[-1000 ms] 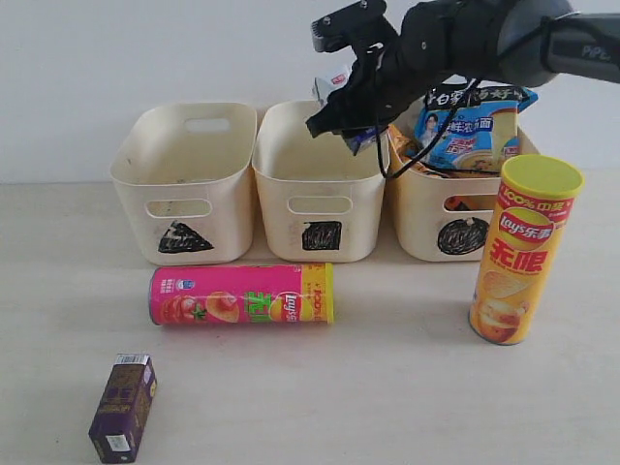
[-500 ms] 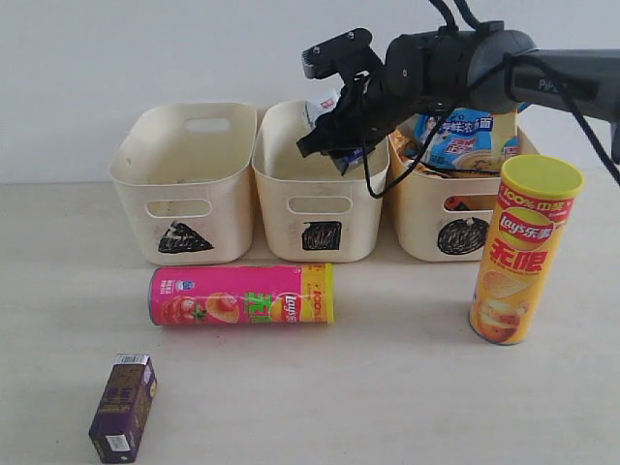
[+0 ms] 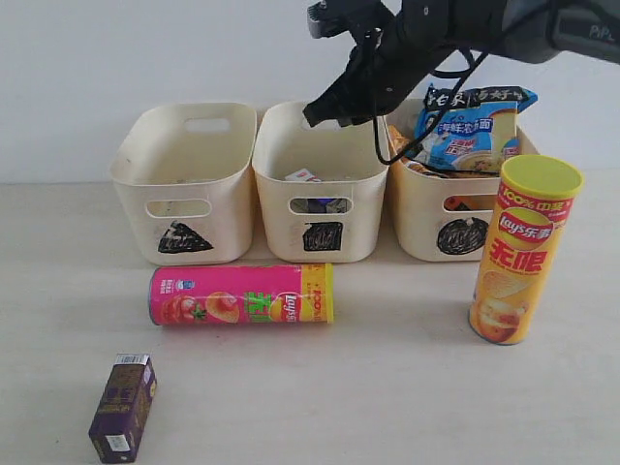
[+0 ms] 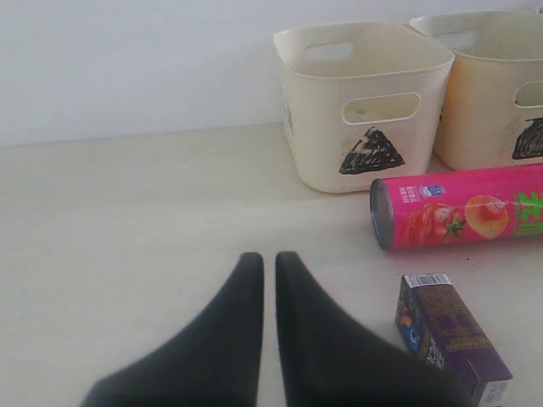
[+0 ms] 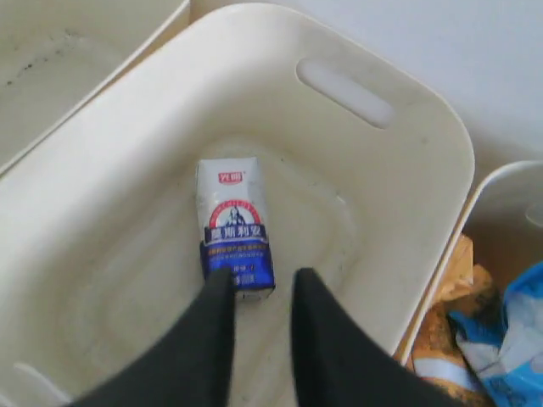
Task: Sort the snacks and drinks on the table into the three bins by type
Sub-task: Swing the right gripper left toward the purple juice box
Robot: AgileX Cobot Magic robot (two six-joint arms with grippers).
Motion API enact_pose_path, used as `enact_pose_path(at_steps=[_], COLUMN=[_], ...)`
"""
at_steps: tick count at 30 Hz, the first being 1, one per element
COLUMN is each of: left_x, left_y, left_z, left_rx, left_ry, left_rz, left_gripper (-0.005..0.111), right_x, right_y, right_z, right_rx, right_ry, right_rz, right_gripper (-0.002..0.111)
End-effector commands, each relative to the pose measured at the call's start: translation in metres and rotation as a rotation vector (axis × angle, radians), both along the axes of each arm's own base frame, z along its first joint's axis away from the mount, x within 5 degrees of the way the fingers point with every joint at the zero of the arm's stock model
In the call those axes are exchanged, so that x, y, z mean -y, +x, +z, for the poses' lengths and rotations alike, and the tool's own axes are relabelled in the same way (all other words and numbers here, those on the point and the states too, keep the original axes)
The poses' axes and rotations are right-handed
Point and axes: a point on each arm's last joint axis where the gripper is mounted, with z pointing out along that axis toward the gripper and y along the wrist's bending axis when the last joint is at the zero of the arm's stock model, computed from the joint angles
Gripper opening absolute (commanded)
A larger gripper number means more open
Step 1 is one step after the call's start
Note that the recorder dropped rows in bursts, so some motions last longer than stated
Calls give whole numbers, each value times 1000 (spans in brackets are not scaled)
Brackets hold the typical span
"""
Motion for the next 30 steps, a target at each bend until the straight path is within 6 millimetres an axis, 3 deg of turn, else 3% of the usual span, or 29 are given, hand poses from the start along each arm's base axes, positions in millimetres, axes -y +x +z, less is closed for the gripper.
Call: enact_pose_path(at_steps=[1,6,10,17,25,30], left_x=[0,0,0,0,0,0], left_y=[0,0,0,0,0,0], left_z=[1,1,1,1,1,1], left_rx=[7,7,7,7,7,7], left_ry=[-5,-5,-5,-5,-5,-5], left_rz=[4,4,4,4,4,4], left_gripper=[4,4,4,4,4,4], right_x=[9,12,1,-46,-73,-105], right_y=[-15,-29,-43,-84,-121,-152], right_z=[16,28,36,50,46,46], right_rx=[-98,-179,-186,-103,-192,-193], right_ry=[-14,-7,-46,-205,-307,-312], right_rz=[-27,-63,-42,7,81,181], right_gripper=[0,0,0,0,0,0])
